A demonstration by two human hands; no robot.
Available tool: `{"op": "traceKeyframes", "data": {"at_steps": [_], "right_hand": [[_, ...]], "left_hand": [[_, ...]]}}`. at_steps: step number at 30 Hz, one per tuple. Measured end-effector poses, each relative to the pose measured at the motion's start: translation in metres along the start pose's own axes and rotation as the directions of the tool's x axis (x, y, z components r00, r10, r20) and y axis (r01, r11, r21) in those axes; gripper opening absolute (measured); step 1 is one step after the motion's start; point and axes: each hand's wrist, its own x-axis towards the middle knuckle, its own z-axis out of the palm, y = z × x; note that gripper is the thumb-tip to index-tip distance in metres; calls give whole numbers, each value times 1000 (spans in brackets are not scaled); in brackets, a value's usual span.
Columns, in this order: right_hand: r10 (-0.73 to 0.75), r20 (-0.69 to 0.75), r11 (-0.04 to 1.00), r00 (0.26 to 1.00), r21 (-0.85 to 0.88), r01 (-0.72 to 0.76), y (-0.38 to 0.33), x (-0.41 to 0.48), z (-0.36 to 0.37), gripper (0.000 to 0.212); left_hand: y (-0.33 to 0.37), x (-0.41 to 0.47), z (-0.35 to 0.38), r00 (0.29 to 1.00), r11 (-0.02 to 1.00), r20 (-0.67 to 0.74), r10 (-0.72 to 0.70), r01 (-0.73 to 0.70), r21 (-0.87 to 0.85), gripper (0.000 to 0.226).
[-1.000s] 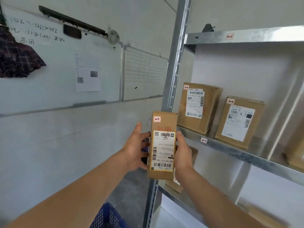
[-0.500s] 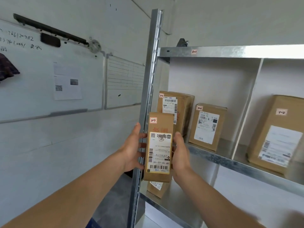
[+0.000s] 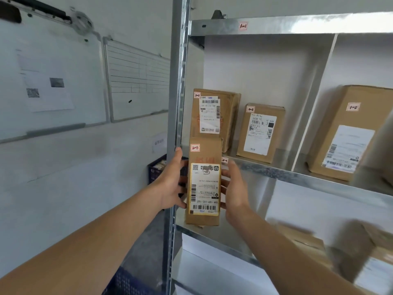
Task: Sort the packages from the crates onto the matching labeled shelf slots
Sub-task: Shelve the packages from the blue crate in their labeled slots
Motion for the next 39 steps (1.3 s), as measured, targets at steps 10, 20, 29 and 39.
{"op": "traceKeyframes", "data": {"at_steps": [10, 20, 29, 39], "right_hand": [[119, -125, 993, 985, 2, -120, 44, -5, -9, 56], [274, -192, 960, 943, 1, -279, 88, 30, -43, 54], [373, -216, 928, 902, 64, -368, 123, 87, -83, 60], [375, -217, 927, 901, 107, -360, 144, 139, -87, 44]], "left_hand": [[-44, 21, -3, 982, 990, 128, -141, 141, 5, 75], [-88, 77, 12, 953, 963, 141, -268, 265, 43, 76], [-116, 140, 51, 948, 950, 65, -310, 308, 46, 78], [-126, 192, 72, 944, 944, 12, -328, 329, -11, 84]]}}
